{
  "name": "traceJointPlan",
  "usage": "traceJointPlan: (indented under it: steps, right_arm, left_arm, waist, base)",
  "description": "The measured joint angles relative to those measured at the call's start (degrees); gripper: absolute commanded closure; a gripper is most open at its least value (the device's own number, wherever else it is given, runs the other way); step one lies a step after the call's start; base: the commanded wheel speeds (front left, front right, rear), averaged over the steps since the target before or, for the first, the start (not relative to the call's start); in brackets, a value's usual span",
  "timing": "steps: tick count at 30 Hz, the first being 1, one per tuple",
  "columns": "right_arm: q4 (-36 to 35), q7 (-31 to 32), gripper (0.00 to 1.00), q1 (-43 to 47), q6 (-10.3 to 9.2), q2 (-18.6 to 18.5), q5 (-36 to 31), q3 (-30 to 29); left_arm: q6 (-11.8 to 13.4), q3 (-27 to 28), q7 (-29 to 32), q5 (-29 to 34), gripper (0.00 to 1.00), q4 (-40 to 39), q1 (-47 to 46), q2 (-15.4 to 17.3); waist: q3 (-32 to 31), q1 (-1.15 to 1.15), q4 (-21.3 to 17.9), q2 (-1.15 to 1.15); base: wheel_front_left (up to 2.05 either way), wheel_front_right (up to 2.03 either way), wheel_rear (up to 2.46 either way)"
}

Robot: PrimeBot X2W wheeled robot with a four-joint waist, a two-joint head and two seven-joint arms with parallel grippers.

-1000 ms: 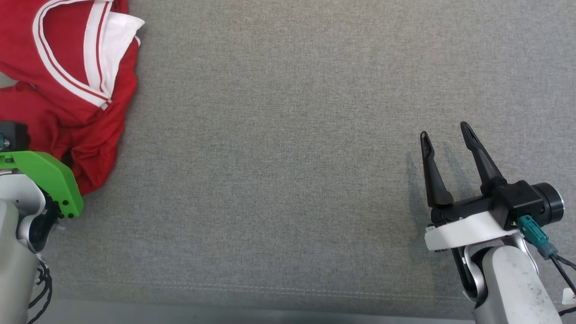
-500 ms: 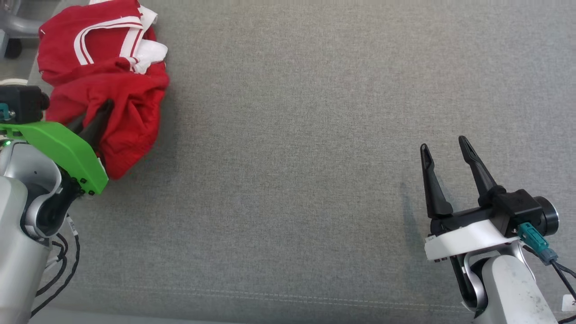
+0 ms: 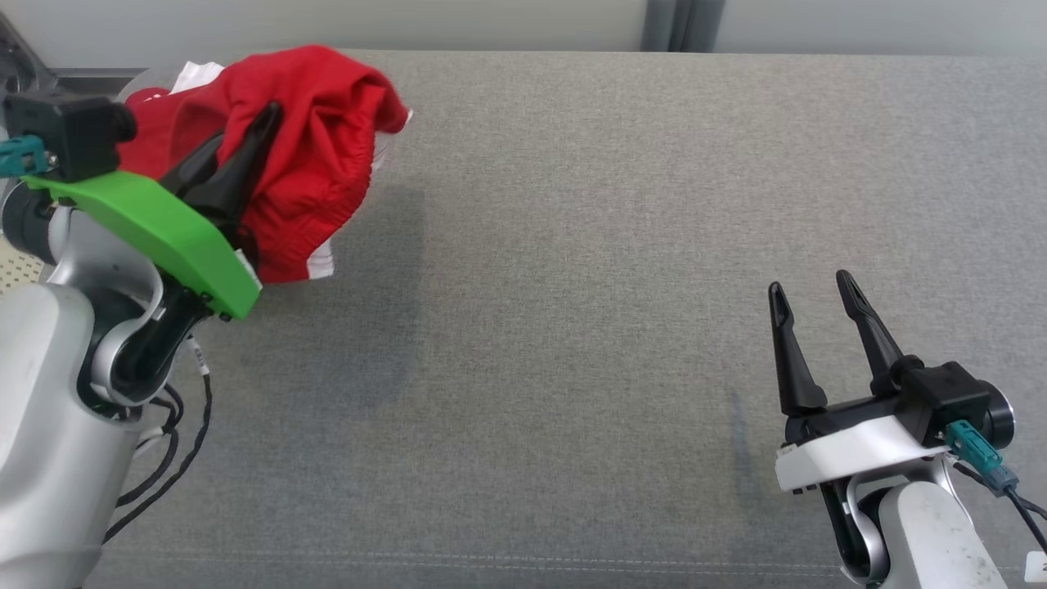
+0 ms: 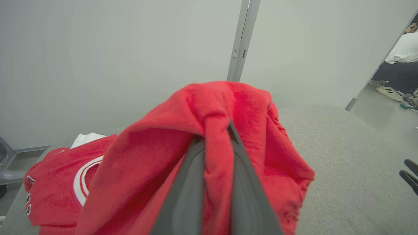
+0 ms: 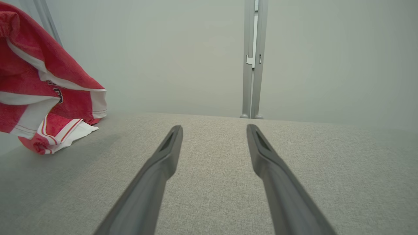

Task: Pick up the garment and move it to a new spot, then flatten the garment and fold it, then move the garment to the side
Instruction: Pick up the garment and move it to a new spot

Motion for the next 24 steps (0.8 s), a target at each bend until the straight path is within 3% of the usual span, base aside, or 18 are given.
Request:
traceJointPlan:
  steps: [4,12,18,24]
  right_arm:
    - [0.1,0.0,0.0,0.0,0.0,0.0,0.6,0.4]
    - [0.0,0.0,0.0,0.0,0.0,0.0,1.5,0.8]
    - [0.0,0.0,0.0,-0.3,0.0,0.0,2.3,1.9]
    - [-0.4,0.0,0.0,-1.1,0.0,-0.1,3.3,3.7]
  left_arm:
    - [1.3,-0.6,-0.4,-0.1,1.0,-1.1,-2.1,-3.4]
    - [7.0,-3.4,-3.6,0.5,1.0,3.0,-4.2,-13.8]
    - [10.0,-6.2,-7.7,2.4,1.0,12.4,-4.1,-21.0]
    - [10.5,-9.4,-11.8,3.9,1.0,26.5,-4.0,-25.7]
  waist:
    - [-0.8,0.0,-1.6,0.0]
    - [-1.2,0.0,-6.2,0.0]
    - [-0.6,0.0,-10.8,0.0]
    - [0.9,0.0,-17.3,0.0]
  base:
    - [0.0,0.0,0.0]
    - [0.0,0.0,0.0]
    - [0.0,0.0,0.0]
    - [0.0,0.0,0.0]
